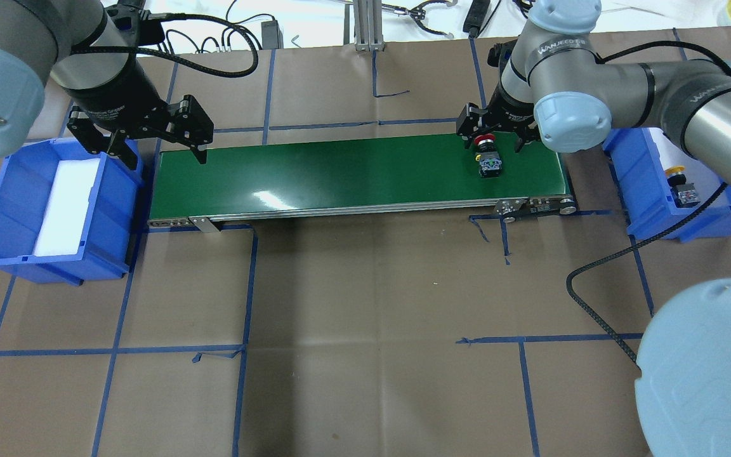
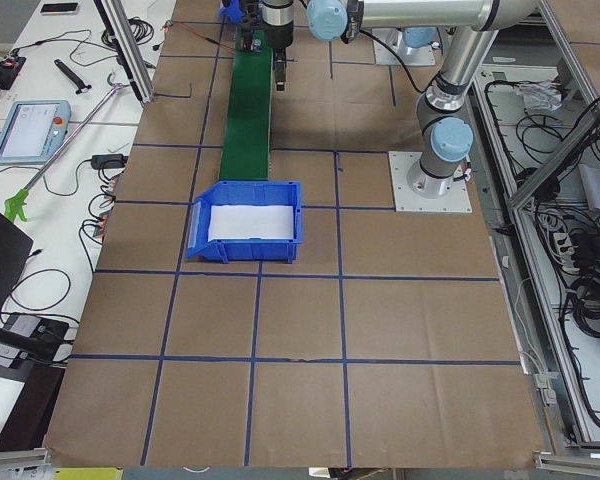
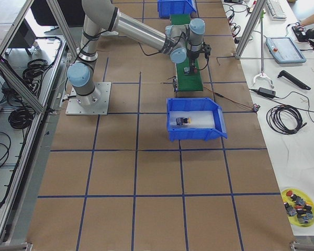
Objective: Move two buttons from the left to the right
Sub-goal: 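Lower the right gripper onto the red button on the belt, then close the right gripper on the red button and lift it, then carry the red button with the right gripper into the blue bin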
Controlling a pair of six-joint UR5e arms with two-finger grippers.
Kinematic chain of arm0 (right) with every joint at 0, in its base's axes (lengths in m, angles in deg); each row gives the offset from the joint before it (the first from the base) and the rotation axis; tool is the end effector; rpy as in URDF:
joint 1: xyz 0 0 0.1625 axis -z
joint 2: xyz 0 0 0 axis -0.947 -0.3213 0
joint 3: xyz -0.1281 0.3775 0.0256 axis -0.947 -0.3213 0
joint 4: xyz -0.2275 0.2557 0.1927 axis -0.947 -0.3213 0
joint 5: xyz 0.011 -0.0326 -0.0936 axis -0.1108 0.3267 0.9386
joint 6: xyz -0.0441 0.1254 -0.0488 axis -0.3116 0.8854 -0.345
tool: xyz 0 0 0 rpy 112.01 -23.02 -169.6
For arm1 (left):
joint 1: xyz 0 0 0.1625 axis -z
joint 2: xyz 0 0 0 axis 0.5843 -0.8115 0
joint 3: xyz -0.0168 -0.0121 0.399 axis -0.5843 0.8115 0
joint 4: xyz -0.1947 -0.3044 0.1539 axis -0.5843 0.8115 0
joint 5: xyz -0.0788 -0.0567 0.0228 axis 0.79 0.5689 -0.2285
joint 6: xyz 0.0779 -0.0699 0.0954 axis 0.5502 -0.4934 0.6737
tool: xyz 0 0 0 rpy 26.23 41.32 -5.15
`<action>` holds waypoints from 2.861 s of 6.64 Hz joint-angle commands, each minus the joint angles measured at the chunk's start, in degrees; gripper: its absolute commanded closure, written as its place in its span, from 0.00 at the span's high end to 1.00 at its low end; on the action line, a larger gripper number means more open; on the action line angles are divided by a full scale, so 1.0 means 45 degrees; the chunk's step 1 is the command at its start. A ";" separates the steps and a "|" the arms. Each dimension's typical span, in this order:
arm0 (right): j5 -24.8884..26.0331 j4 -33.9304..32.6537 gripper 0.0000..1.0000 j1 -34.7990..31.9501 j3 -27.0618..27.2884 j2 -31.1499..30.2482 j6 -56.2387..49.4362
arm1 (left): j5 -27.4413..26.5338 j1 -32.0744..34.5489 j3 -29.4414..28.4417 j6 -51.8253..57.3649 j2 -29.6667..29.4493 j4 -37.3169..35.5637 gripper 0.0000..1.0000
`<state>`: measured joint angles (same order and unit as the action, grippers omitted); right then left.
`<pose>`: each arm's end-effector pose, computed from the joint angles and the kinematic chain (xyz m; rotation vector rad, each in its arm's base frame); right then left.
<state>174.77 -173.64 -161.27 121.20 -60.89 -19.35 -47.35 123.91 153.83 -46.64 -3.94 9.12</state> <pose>0.1449 -0.6024 0.2094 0.1309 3.0547 -0.0784 -0.1151 -0.4793 0.4048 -0.1028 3.1200 0.0028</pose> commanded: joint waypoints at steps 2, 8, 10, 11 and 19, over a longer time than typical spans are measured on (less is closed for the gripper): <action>0.0846 0.0179 0.49 0.0021 -0.0040 0.0402 -0.0087 | 0.0000 0.0000 0.0000 0.0000 0.0002 0.0000 1.00; 0.2122 0.4546 0.02 0.1264 -0.2886 -0.0590 -0.2483 | 0.0000 0.0000 0.0000 0.0000 0.0002 0.0000 1.00; 0.2025 0.4770 0.02 0.3545 -0.3689 -0.0596 -0.5327 | 0.0000 0.0000 0.0000 0.0000 0.0002 0.0000 1.00; 0.1908 0.4693 0.02 0.4736 -0.3847 -0.0517 -0.5805 | 0.0000 0.0000 0.0000 0.0000 0.0002 0.0000 1.00; 0.1653 0.1821 0.03 0.5940 -0.3654 0.2353 -0.7802 | 0.0000 0.0000 -0.0039 0.0000 -0.0018 0.0000 1.00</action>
<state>182.29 -164.70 -134.37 104.42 -51.85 -53.77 -47.35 123.91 153.71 -46.64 -4.02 9.12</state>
